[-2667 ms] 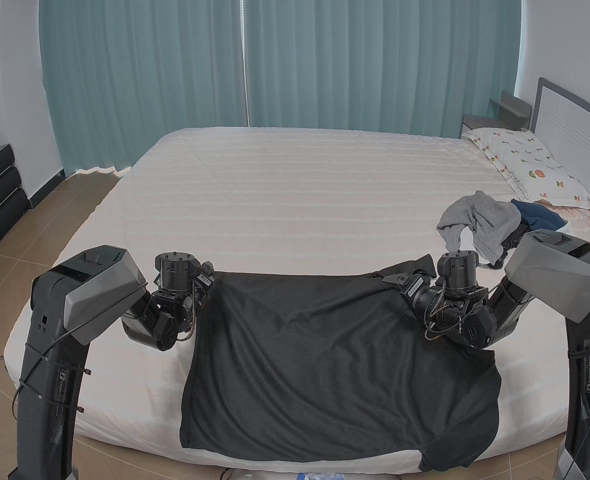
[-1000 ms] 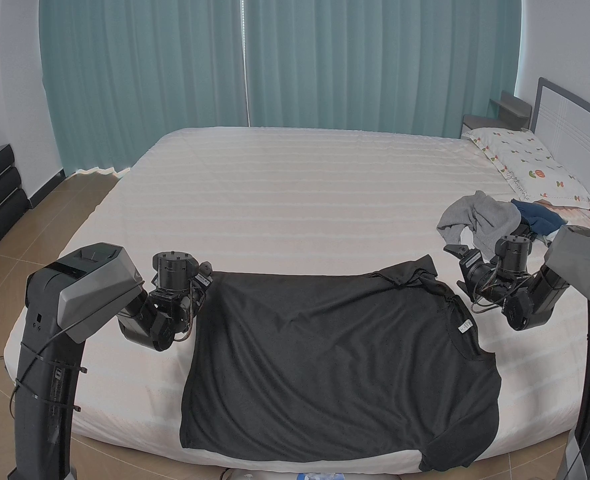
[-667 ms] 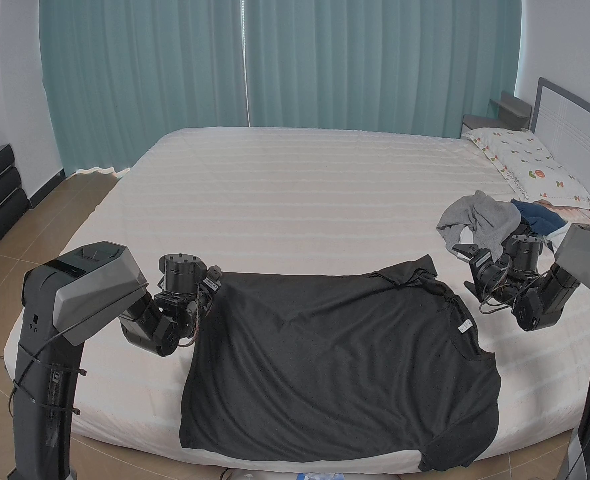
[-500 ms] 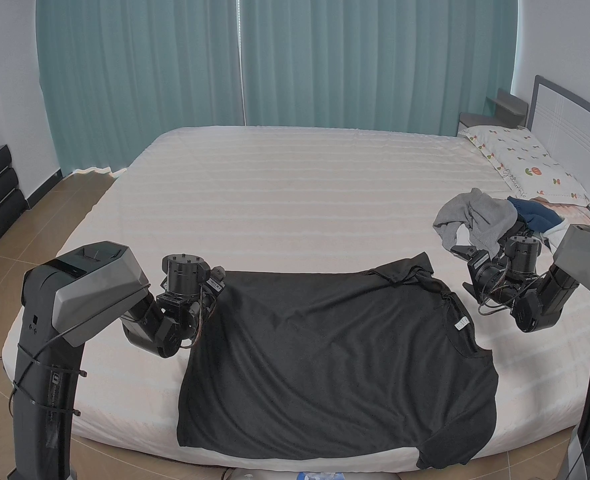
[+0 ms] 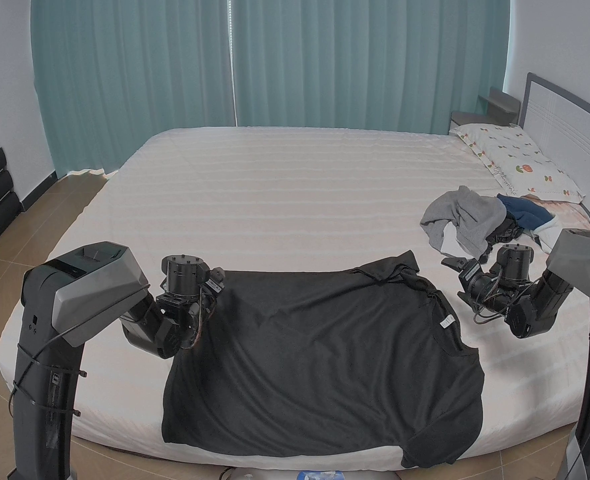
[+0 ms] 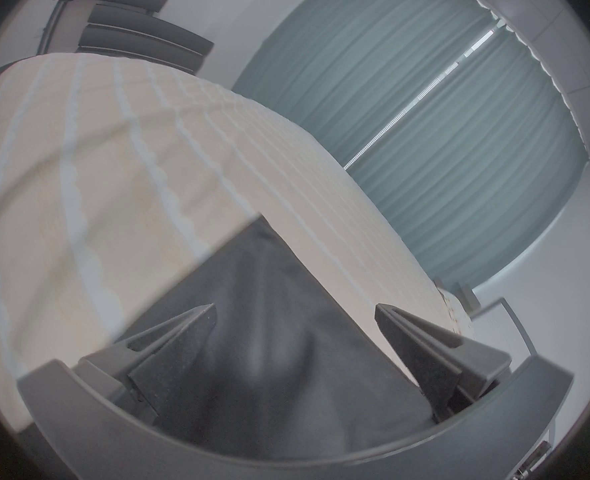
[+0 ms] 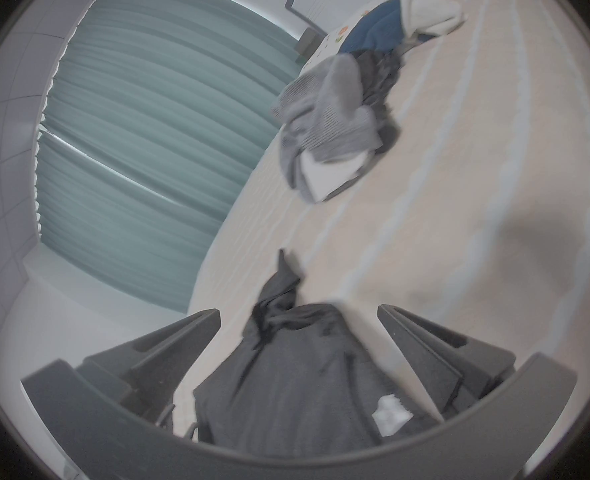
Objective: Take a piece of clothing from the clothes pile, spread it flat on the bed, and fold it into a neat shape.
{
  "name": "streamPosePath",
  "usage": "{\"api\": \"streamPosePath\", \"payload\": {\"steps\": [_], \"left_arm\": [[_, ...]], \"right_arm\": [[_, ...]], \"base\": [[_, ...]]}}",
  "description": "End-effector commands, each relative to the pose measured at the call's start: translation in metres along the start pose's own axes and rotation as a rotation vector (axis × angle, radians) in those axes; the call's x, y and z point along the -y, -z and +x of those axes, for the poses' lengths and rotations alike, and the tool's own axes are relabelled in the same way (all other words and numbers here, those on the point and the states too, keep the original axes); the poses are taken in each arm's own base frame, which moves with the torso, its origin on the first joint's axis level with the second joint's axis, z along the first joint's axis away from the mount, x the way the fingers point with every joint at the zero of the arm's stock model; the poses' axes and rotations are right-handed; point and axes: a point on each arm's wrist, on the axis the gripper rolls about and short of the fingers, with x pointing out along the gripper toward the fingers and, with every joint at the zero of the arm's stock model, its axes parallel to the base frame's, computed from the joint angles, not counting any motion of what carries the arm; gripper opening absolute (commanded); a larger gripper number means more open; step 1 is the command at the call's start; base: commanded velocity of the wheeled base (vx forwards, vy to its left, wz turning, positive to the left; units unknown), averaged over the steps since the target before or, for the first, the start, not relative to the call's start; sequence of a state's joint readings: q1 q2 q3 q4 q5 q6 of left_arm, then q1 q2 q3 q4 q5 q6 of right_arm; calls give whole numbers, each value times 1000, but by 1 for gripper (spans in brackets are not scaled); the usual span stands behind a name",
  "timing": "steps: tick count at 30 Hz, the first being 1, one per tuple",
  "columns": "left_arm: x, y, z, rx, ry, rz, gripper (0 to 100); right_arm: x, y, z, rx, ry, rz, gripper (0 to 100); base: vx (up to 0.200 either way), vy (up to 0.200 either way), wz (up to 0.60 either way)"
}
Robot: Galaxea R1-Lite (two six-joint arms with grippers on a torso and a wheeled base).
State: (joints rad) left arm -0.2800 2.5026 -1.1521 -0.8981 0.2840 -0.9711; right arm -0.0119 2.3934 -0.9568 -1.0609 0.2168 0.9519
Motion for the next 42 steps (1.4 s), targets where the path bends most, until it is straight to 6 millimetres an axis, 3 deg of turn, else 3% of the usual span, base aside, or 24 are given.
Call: {"api": "streamPosePath", "payload": {"steps": [1,26,27,42], "left_arm": [[-1,-1,1,2,-2,0,100],[-4,-1,3,2,-10,30,100],[-4,0,2,-2,-11,32,100],[-6,1,4,-3,-15,33,100]], "right_arm": [[8,8,0,-27,31,-23,100],[31,26,-5,-200,140,-165,100],[31,26,-5,-200,140,-165,0],[28,19,-7,-160,151,-187,0]], "base": [[0,0,0],[0,0,0],[0,0,0],[0,0,0]]}}
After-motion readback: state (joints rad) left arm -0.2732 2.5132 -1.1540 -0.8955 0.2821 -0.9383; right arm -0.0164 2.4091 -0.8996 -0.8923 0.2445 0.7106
